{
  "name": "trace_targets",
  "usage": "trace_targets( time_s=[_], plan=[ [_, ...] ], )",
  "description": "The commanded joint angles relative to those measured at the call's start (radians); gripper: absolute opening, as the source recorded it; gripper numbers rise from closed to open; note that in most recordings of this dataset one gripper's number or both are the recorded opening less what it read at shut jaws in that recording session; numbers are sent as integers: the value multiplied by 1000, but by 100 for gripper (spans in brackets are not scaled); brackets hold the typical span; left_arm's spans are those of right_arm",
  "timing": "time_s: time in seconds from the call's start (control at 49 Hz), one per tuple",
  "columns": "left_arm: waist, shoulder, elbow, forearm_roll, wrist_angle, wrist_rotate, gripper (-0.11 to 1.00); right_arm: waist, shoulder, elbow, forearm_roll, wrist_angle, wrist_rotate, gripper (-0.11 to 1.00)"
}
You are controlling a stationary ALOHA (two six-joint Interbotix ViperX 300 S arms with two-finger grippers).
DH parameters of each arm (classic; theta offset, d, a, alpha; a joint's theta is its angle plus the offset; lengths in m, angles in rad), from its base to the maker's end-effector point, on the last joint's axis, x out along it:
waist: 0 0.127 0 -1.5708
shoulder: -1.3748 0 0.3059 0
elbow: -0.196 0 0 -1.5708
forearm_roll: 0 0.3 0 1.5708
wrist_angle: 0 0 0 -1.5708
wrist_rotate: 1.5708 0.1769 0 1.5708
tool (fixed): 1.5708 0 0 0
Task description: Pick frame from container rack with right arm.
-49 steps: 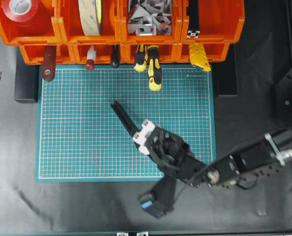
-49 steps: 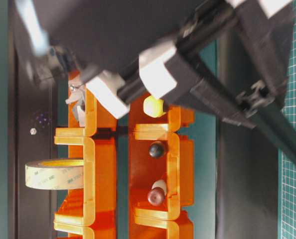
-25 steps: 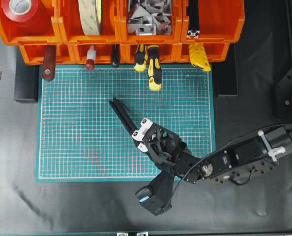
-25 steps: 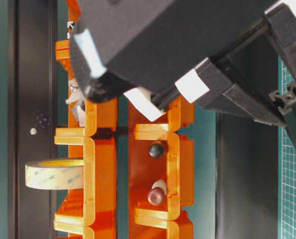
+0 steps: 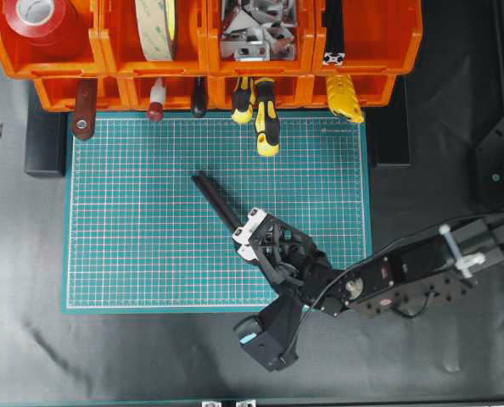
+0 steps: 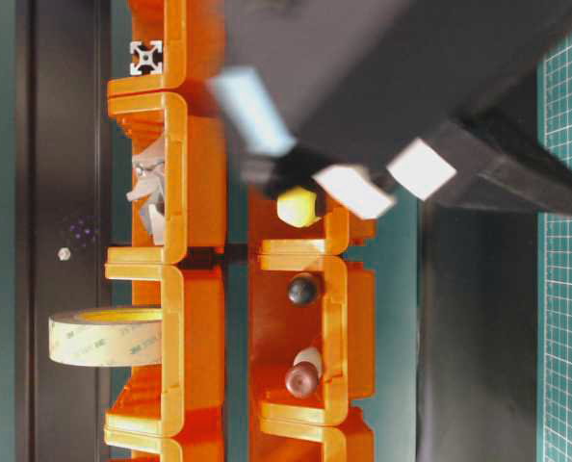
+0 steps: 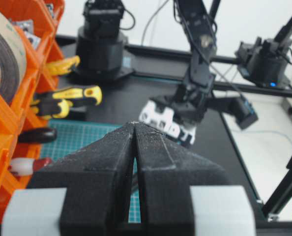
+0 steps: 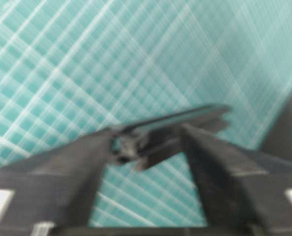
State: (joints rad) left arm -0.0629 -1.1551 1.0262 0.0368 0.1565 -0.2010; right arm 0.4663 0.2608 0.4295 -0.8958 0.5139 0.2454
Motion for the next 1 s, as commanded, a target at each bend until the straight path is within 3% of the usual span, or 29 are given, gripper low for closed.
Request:
trace_targets(
  time_s=[0.0,0.082,0.347,0.469,0.796,0.979],
  plan=[
    [2,9,-32,2,-5,-3,0,-3,-5,-26,18,8,21,75],
    [0,9,-32,2,-5,-5,0,-3,0,-43,28,23,63,84],
    [0,8,-32,2,-2,-3,0,0,-11,-57,40,28,296,83],
    [2,8,-32,2,18,-3,0,0,-32,-26,40,-23,411,83],
    [2,-5,-38,2,46,-2,0,8,-87,91,49,-106,588,85],
    [2,-8,-40,2,54,-2,0,8,-147,115,49,-112,635,85]
  ],
)
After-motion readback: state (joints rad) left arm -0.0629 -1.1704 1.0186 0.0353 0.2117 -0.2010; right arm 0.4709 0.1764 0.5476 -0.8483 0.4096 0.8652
